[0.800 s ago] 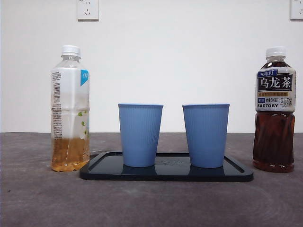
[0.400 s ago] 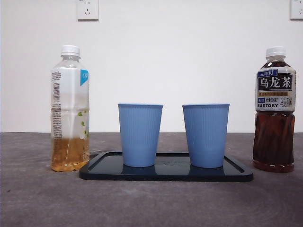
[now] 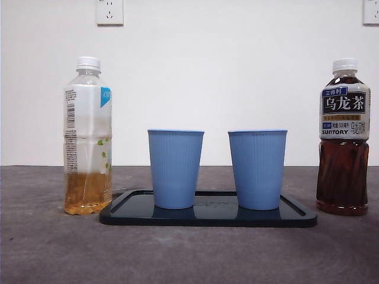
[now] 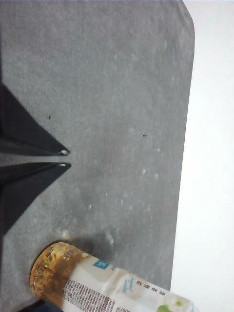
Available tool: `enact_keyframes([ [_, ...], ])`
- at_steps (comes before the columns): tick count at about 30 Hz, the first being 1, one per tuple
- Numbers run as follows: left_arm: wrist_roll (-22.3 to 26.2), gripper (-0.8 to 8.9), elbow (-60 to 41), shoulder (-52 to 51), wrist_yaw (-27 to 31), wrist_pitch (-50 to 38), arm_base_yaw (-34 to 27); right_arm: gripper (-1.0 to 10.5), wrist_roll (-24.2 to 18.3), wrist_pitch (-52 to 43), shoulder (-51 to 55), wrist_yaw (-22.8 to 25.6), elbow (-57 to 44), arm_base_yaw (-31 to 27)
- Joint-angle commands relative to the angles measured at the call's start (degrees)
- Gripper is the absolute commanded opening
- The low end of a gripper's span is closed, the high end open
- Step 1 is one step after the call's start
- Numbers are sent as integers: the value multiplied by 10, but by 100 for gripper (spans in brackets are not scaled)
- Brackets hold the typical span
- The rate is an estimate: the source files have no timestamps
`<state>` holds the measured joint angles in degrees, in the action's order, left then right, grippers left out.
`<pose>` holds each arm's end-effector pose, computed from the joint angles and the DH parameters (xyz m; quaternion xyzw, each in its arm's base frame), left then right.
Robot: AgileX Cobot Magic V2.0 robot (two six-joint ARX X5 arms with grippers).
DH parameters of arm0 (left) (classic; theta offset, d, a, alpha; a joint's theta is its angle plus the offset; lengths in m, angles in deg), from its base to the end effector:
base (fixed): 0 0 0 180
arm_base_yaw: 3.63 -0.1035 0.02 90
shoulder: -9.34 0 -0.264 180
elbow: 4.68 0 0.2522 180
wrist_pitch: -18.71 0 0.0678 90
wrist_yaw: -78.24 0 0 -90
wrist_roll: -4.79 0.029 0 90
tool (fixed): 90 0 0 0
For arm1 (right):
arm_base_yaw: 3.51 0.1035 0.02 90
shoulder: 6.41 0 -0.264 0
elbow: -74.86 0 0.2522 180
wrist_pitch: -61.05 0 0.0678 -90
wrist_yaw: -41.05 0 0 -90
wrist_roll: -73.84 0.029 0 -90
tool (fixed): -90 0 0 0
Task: Pour the drink into the cup
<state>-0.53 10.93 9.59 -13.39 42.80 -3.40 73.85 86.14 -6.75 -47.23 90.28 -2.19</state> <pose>0.0949 -0.0012 0.1568 -0.0472 0.0768 -0.0126 0.9959 0.0948 0.0013 0.1539 -0.0022 0.0872 -0.0035 0.9962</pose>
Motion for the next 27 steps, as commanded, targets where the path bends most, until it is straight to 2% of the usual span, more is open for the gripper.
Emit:
enact_keyframes([
  [1, 1, 20, -11, -1, 2, 4, -1, 15, -3, -3, 1, 1, -5, -1],
  [27, 1, 20, -11, -1, 2, 4, 12, 15, -3, -3, 1, 1, -5, -1],
])
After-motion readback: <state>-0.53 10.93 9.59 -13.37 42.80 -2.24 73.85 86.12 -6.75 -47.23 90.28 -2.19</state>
